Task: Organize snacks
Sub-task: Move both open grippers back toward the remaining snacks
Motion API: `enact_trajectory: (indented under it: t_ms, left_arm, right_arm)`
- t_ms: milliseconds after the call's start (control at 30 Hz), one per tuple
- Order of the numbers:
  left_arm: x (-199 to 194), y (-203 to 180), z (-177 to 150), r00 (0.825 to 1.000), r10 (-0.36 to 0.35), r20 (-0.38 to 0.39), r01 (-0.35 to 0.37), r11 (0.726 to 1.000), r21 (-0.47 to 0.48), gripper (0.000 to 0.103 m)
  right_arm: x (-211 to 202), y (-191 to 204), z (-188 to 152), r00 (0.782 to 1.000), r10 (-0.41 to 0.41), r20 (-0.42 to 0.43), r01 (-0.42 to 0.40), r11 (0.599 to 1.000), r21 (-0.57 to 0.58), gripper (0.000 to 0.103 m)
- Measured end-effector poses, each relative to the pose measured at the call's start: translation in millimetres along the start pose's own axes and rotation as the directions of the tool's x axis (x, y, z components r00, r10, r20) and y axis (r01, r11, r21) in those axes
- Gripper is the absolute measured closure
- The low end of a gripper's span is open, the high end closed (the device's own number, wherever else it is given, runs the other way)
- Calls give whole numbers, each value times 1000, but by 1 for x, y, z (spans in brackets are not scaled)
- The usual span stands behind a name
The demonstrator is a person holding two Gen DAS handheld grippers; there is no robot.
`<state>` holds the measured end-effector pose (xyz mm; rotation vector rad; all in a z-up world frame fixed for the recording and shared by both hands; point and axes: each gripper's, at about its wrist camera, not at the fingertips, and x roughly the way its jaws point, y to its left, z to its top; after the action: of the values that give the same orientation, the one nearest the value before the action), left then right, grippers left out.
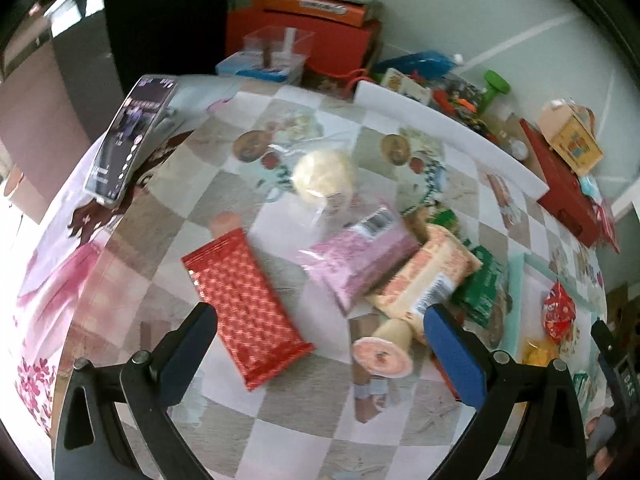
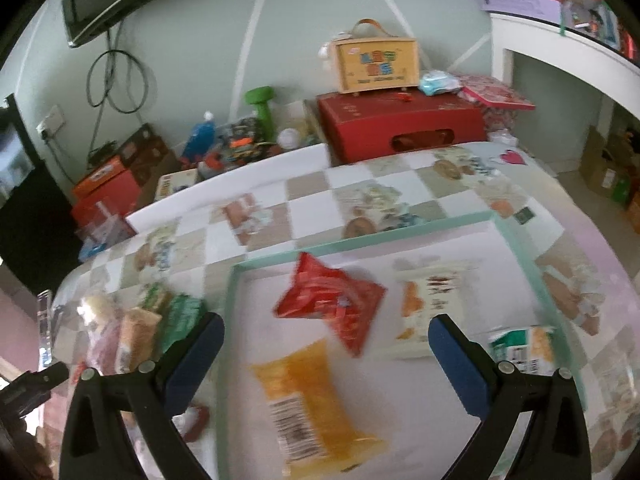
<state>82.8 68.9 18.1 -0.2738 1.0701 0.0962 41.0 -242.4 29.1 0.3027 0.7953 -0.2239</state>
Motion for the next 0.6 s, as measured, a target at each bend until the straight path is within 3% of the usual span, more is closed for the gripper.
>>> enact_trajectory:
  t_ms: [400, 600]
  left_arm:
    - [16, 52, 3, 998, 33, -59, -40, 991, -125, 1]
    - [29, 61, 4, 995, 47, -93, -60, 988, -142, 1]
  right_arm:
    - [12, 78, -25, 994, 95, -58, -103, 982, -161, 0]
    - [22, 112, -43, 990, 104, -99, -126, 959, -252, 0]
